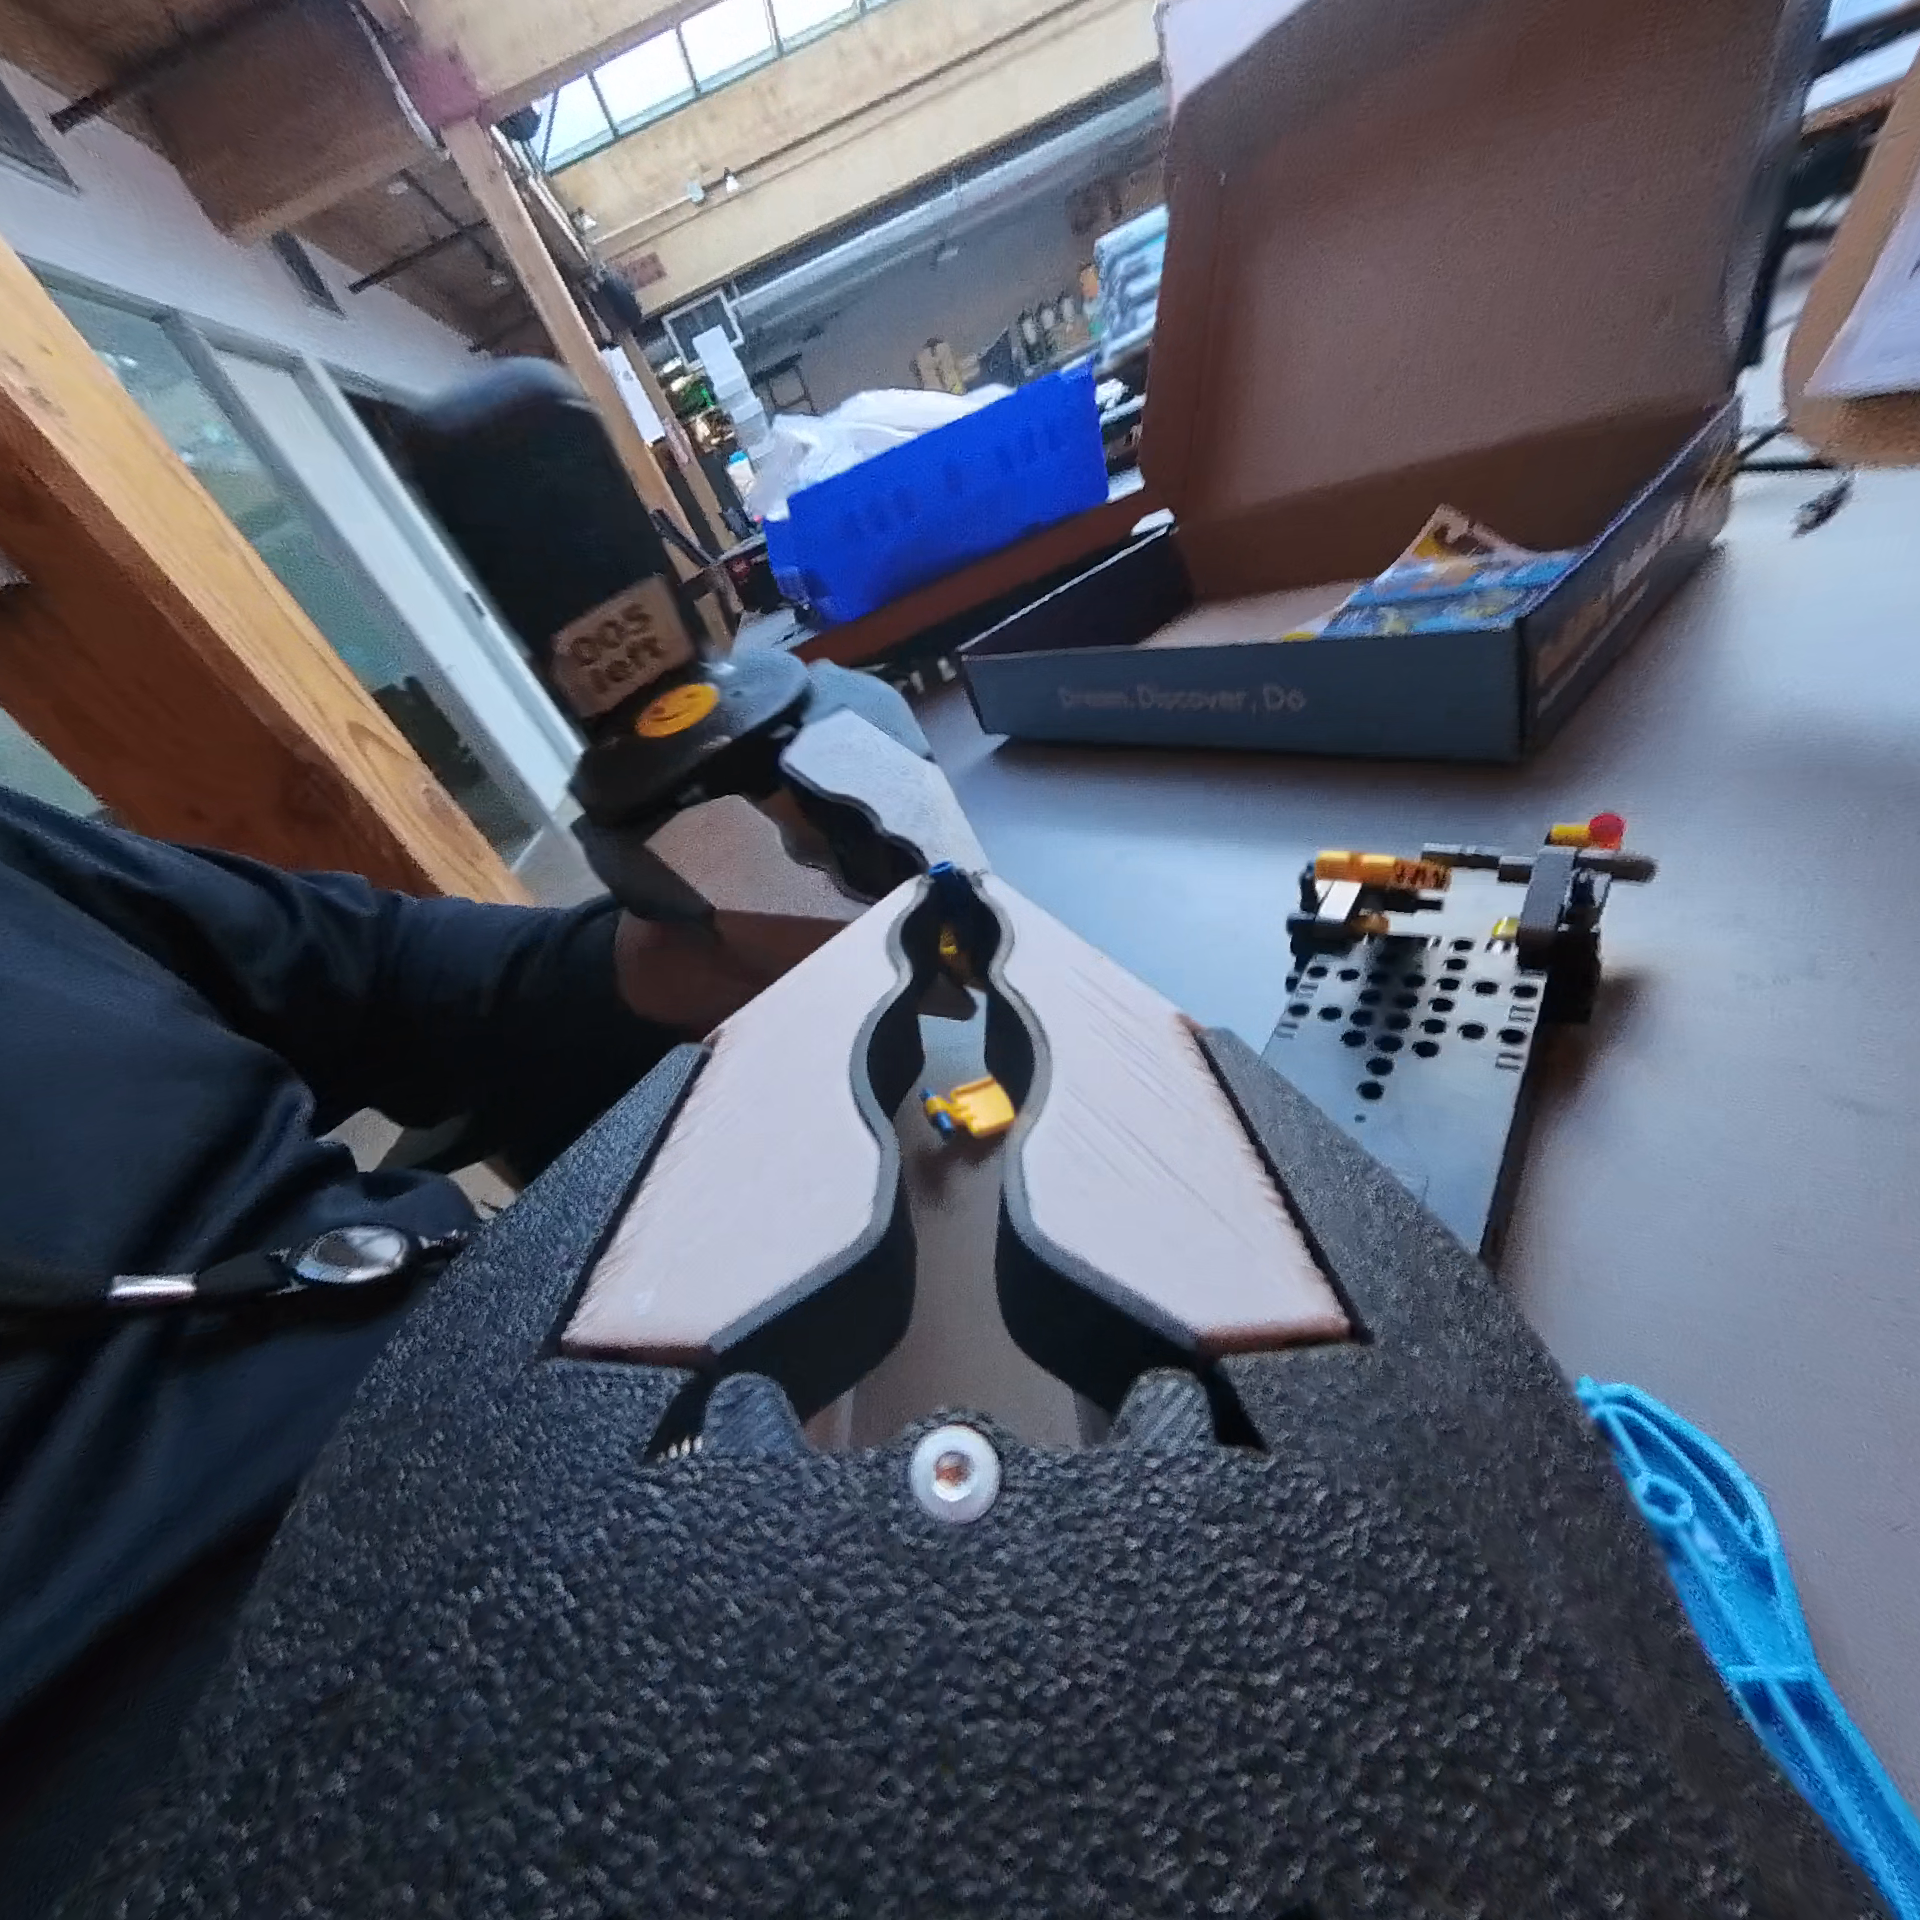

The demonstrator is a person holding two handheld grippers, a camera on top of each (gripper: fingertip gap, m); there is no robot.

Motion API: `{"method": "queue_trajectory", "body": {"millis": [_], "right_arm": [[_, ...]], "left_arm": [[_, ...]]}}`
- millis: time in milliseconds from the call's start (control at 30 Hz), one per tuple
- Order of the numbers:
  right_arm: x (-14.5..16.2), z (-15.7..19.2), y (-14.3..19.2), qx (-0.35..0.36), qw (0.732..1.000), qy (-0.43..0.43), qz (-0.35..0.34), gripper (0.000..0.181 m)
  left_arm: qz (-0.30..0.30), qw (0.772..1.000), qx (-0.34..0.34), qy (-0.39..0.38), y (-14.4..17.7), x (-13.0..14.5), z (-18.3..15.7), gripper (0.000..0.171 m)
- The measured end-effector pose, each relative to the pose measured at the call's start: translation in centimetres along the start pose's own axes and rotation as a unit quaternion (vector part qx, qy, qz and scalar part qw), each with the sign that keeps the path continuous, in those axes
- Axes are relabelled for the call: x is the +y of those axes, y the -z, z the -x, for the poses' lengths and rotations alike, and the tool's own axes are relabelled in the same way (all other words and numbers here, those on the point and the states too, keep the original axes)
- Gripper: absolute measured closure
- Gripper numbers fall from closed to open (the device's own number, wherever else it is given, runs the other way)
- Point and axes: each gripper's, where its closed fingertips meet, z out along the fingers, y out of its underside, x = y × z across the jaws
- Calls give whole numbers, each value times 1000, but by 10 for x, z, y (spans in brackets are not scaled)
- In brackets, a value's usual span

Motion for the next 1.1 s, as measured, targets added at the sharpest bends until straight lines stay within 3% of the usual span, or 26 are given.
{"method": "queue_trajectory", "body": {"millis": [133,233,367,467,533,700,800,933,1033,1100], "right_arm": [[-8,3,0,4,1000,12,-18,181],[0,-1,-1,10,998,53,22,179],[-3,2,7,6,996,65,68,174],[-9,1,21,4,995,35,90,175],[-4,4,27,-19,992,-12,122,167],[3,20,16,-87,980,-134,117,154],[10,21,9,-94,975,-163,118,158],[12,17,7,-98,973,-180,105,171],[16,12,8,-81,979,-152,113,176],[18,4,10,-47,986,-101,124,179]], "left_arm": [[-83,979,93,163,6,-17,-2,164],[-95,972,94,192,6,-19,-1,164],[-44,999,12,25,3,-12,1,166],[-17,991,-80,-108,7,-16,14,167],[-3,972,-130,-196,11,-17,22,166],[14,890,-222,-399,15,-22,20,166],[22,850,-240,-468,13,-21,13,167],[24,825,-252,-505,13,-22,8,167],[26,820,-256,-512,13,-22,9,166],[23,836,-242,-491,12,-20,9,164]]}}
